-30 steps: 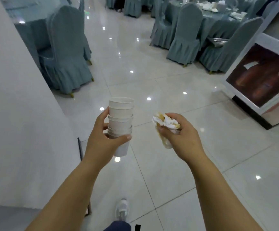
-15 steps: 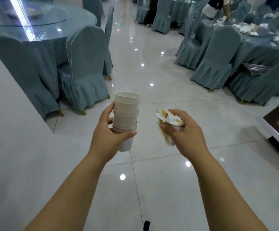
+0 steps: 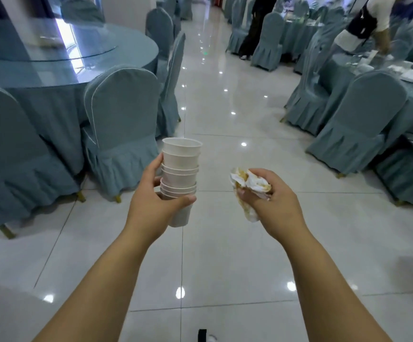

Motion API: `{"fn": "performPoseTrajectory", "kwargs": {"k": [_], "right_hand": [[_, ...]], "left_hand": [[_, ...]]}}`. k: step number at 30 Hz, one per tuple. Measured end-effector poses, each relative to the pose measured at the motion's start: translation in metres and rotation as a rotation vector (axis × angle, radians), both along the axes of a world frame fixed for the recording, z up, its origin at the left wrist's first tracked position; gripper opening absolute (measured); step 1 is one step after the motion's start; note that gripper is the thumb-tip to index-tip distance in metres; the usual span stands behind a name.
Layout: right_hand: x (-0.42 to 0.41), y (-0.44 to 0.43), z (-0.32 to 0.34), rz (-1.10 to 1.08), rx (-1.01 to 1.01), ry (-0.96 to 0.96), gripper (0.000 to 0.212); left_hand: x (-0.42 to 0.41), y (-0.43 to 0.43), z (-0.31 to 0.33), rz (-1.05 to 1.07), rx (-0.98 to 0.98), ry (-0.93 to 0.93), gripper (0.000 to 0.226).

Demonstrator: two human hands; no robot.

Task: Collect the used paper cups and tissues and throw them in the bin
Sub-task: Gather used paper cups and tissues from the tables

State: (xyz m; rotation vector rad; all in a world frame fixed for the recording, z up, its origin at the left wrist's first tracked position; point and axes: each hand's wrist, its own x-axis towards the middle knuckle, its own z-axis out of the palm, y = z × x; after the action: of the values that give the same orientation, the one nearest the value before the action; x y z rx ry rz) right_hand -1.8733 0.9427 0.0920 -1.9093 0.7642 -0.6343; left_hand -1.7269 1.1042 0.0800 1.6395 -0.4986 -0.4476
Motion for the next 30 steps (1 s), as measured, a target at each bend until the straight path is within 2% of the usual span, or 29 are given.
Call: {"fn": "performPoseTrajectory", "kwargs": {"k": [8, 13, 26, 30], "right_hand": [[0.113, -0.139, -0.003, 0.100, -0.001, 0.025, 0.028], [0.202, -0.214, -0.014, 0.129, -0.006, 0.027, 0.028], [0.420, -0.409, -0.015, 0.092, -0.099, 0.117, 0.033], [0.470, -0.478, -0.020, 0.082, -0.066, 0.117, 0.023]], "left_hand": [[0.090, -0.115, -0.005, 0.120, 0.008, 0.023, 0.093], [0.174, -0.185, -0.018, 0.176, -0.021, 0.026, 0.091], [0.399, -0.396, -0.005, 0.090, -0.044, -0.007, 0.089], [0.451, -0.462, -0.015, 0.069, -0.009, -0.005, 0.090]]}}
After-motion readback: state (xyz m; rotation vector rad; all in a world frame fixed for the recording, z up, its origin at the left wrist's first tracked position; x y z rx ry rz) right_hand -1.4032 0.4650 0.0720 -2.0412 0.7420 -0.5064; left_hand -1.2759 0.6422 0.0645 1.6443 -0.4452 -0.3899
